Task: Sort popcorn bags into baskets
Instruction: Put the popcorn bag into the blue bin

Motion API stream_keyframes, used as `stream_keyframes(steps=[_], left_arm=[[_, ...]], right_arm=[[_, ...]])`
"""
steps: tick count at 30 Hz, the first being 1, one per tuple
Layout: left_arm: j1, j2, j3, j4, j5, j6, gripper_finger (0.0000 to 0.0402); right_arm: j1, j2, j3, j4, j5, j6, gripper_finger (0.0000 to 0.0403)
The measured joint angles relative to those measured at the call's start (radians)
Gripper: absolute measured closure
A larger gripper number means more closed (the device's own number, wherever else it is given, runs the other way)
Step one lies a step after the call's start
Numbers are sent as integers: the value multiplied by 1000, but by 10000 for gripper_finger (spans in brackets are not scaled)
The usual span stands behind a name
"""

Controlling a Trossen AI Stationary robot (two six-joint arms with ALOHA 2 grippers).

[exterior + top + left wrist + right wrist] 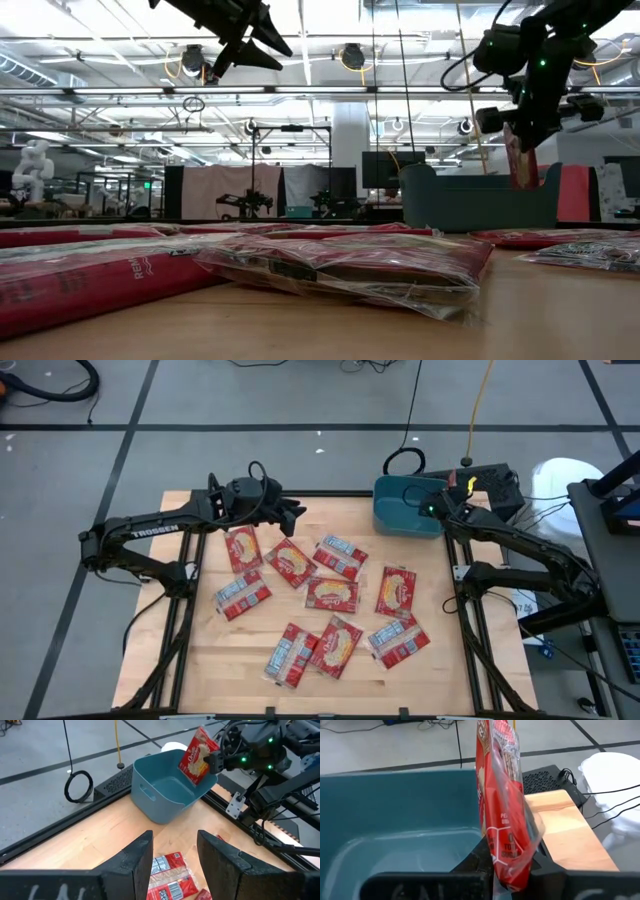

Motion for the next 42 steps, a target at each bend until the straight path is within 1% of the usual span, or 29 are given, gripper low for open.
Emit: stream_keyframes(steps=[7,14,25,35,38,42], left_arm=[[0,0,0,0,0,1,245],[0,0,0,0,0,3,245],[0,0,0,-1,0,7,245],[0,0,0,-1,-1,28,245],[0,0,0,-2,-1,29,245],[0,0,0,-6,-1,29,245]], right_arm=[[-7,0,-48,12,-6,24,387],[-7,0,-85,69,-52,25,387],[-7,0,-132,74,-54,25,387],[-21,0,-135,74,-53,2,387],[-36,0,-135,73,-53,-12,377],[-59,0,-135,70,-53,-27,340]])
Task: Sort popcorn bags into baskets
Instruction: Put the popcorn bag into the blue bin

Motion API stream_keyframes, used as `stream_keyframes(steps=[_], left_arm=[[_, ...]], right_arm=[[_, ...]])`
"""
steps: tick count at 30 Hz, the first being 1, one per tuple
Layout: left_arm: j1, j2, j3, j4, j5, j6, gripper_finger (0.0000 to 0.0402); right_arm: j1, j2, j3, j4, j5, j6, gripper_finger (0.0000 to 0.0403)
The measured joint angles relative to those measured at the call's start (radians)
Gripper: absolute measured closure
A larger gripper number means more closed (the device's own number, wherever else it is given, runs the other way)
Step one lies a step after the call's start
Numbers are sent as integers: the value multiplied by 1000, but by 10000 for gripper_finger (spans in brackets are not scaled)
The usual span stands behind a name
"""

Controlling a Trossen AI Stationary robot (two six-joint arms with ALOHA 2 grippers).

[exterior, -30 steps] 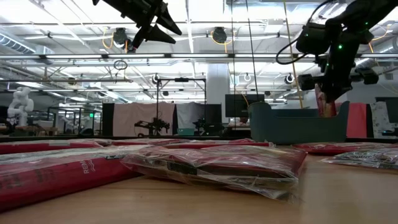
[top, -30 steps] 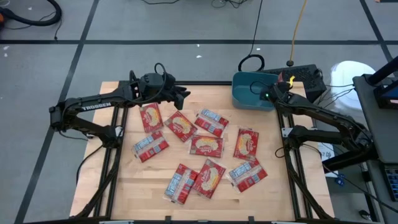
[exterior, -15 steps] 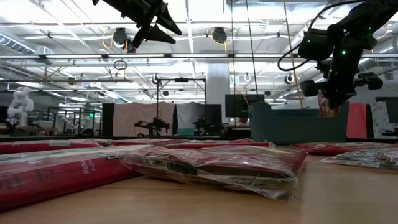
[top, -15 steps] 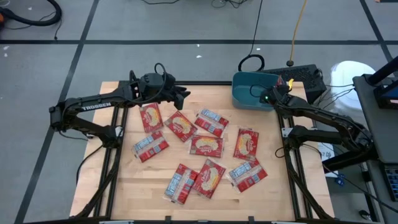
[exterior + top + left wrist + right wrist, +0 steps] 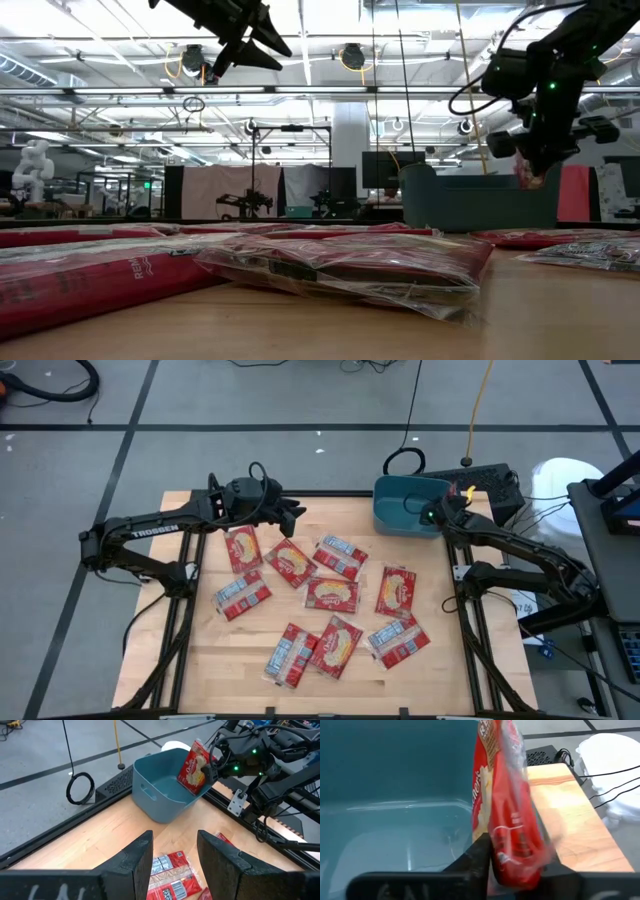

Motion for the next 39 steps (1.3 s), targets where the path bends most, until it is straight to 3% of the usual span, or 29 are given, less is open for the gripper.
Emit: stream_keyframes(steps=[8,21,34,39], left_arm=[[0,0,0,-5,0,0,245],[0,0,0,-25,0,-5,245],[0,0,0,-93,1,-5,245],[0,0,0,-172,1,2,245]], right_arm=[[-21,-5,0,6,0,-33,260],[-21,-114,0,44,7,-117,189],[-19,-275,133,1,26,-319,177],[-18,-290,236,0,-49,-410,177]])
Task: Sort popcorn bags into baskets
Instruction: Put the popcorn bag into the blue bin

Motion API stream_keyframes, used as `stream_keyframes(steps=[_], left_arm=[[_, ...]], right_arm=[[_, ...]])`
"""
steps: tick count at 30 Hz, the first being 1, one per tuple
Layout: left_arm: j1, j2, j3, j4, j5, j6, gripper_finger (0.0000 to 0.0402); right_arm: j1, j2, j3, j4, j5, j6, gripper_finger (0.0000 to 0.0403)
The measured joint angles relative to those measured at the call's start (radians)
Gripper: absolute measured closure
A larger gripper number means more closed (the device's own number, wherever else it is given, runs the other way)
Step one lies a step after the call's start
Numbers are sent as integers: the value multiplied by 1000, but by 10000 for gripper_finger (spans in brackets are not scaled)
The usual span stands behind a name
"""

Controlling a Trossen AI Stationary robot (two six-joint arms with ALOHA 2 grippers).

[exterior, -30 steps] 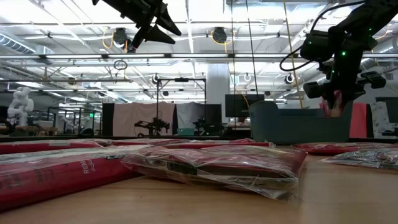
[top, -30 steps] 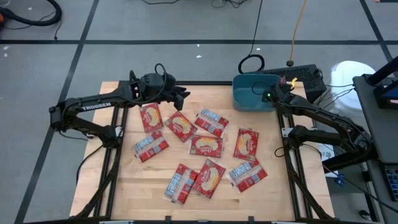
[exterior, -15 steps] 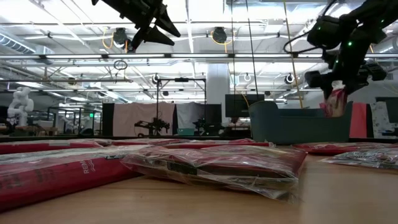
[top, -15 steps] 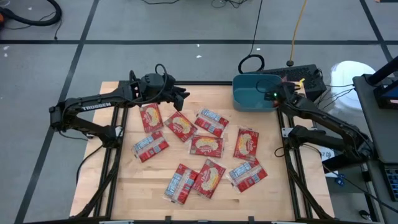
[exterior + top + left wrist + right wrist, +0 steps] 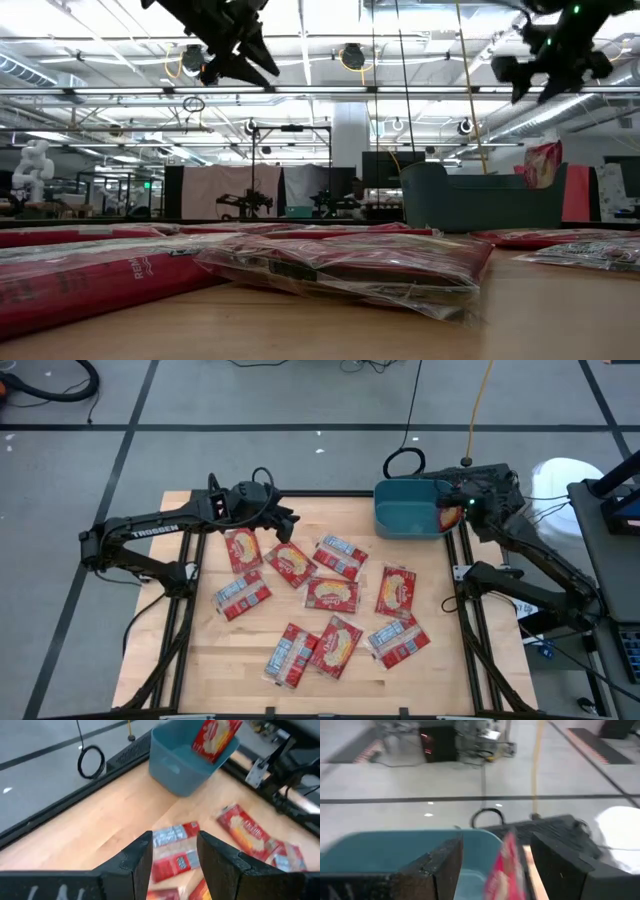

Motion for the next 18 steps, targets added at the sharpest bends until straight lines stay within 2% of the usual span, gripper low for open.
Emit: stream_keyframes(steps=[8,15,18], left_arm=[[10,0,0,-170,-1,-41,245],[12,0,0,-313,-7,-106,245],[13,0,0,-368,-11,-150,245]], right_arm=[[0,1,172,1,-279,-30,177],[5,42,261,2,-597,57,177],[38,64,266,18,-678,105,177]])
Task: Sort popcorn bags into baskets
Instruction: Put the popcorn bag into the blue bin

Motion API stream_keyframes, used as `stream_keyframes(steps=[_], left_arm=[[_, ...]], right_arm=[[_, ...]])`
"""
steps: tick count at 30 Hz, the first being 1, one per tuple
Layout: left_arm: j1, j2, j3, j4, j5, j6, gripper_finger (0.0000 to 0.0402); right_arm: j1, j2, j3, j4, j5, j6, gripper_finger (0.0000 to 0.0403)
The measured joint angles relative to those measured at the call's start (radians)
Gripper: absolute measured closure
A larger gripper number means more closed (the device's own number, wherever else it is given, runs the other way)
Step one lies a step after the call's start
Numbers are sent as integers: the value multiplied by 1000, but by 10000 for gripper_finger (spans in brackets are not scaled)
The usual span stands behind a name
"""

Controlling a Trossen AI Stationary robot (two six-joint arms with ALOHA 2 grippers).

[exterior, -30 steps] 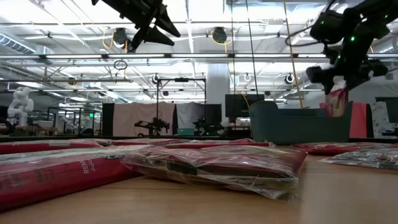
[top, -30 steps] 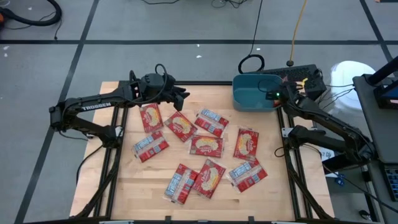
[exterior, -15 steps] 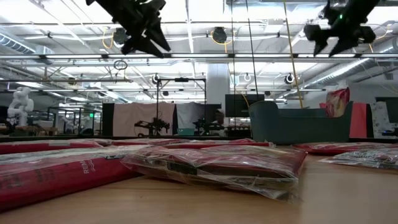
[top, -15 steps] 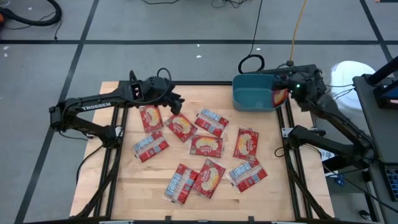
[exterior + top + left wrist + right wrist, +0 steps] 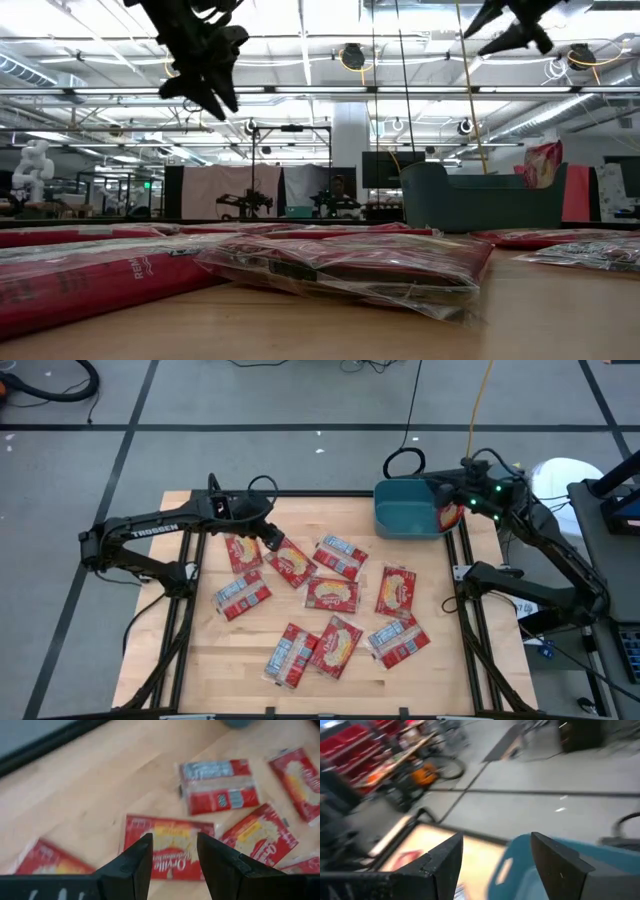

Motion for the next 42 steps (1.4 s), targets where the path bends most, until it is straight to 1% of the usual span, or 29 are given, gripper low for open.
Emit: stream_keyframes(steps=[3,7,12,15,20,22,27,31,34,38,42], left_arm=[[0,0,-9,-46,5,-70,245],[0,0,-58,-85,65,-169,245],[0,0,-142,-101,139,-277,244],[0,0,-183,-127,147,-366,244],[17,0,-238,-188,140,-447,233],[31,0,-257,-229,152,-458,220],[42,0,-318,-248,167,-458,176],[42,0,-378,-245,184,-450,142],[42,0,-420,-201,184,-450,124],[43,0,-464,-135,184,-438,118],[58,0,-500,-68,169,-439,134]], right_arm=[[51,22,0,10,-10,37,177],[131,53,0,24,-10,70,177],[239,96,0,84,-9,109,177],[292,125,0,119,-8,124,177],[374,179,0,149,17,150,177],[401,198,0,166,19,156,177],[463,237,0,218,19,178,177],[506,258,0,247,25,199,177],[533,269,0,256,49,202,177],[546,271,0,266,50,214,177],[546,267,0,267,50,224,177]])
